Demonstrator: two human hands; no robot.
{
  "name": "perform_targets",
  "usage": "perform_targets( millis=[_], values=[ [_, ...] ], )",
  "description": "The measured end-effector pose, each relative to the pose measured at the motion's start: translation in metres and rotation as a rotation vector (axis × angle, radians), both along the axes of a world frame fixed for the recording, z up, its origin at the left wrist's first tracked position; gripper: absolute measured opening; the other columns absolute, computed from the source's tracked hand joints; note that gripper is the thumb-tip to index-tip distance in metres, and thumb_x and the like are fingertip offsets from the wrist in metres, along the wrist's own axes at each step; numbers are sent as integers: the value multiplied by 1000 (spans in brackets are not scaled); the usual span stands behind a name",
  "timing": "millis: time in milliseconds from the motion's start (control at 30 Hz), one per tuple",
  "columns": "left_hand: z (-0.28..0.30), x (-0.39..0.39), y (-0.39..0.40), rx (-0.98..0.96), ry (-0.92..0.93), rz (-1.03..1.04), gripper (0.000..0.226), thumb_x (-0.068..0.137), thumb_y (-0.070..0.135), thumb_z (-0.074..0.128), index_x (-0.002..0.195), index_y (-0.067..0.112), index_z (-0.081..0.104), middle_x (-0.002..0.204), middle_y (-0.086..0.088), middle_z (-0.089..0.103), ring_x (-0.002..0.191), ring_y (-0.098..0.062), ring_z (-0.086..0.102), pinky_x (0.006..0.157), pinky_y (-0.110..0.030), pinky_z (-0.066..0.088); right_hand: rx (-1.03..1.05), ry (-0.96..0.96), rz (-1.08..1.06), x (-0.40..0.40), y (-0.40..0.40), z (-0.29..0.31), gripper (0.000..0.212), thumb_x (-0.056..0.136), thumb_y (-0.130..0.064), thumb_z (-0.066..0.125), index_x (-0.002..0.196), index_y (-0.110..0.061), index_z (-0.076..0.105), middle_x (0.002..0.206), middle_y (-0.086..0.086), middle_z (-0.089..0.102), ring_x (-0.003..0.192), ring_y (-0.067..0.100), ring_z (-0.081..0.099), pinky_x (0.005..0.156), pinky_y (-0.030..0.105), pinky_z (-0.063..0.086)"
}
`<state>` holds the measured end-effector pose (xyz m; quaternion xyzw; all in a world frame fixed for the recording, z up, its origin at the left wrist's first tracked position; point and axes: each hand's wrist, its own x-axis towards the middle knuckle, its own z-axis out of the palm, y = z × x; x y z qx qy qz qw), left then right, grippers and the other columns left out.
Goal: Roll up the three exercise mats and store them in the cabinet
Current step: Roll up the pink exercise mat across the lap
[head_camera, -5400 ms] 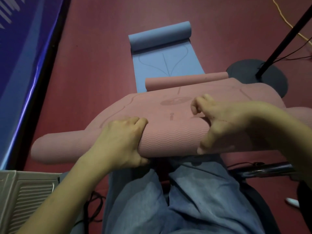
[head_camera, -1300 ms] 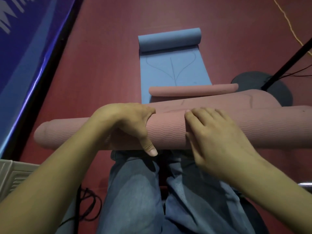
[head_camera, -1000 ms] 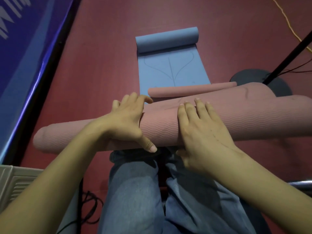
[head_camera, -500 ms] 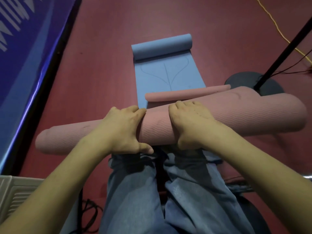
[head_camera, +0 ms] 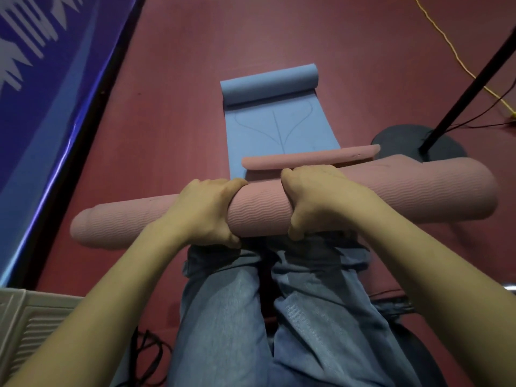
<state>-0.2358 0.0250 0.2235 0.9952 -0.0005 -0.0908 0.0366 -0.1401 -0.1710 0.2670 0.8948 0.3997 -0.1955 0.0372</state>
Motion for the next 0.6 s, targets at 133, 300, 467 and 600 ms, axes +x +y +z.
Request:
perform_targets(
  millis=[133,300,467,600],
  values=[
    [13,4,-1,-69,55,39,97,35,65,82,125,42,54,104,15,71,95,-20,67,80,-39,54,-17,54,-28,0,2,9,53,50,-50,88,90,-21,68,88,-5,69,66,11,54,58,30,43],
    [31,-15,-5,-142,119,85,108,31,65,83,134,46,55,104,16,70,94,-14,67,83,-35,57,-54,28,47,-9,-9,17,62,52,-55,89,96,-20,63,92,-5,63,72,17,54,61,31,42],
    [46,-42,-17,-223,226,52,88,30,64,87,113,44,65,85,19,69,81,1,64,72,-31,57,18,138,62,-37,-38,11,69,52,-57,86,106,-27,55,100,-3,61,84,21,58,67,32,46],
    [37,-49,-23,-350,386,30,73,34,66,90,99,40,71,87,19,71,85,1,65,72,-29,54,-31,377,70,-33,-45,13,69,50,-54,92,105,-36,54,97,-13,62,88,12,61,69,24,48]
  ],
)
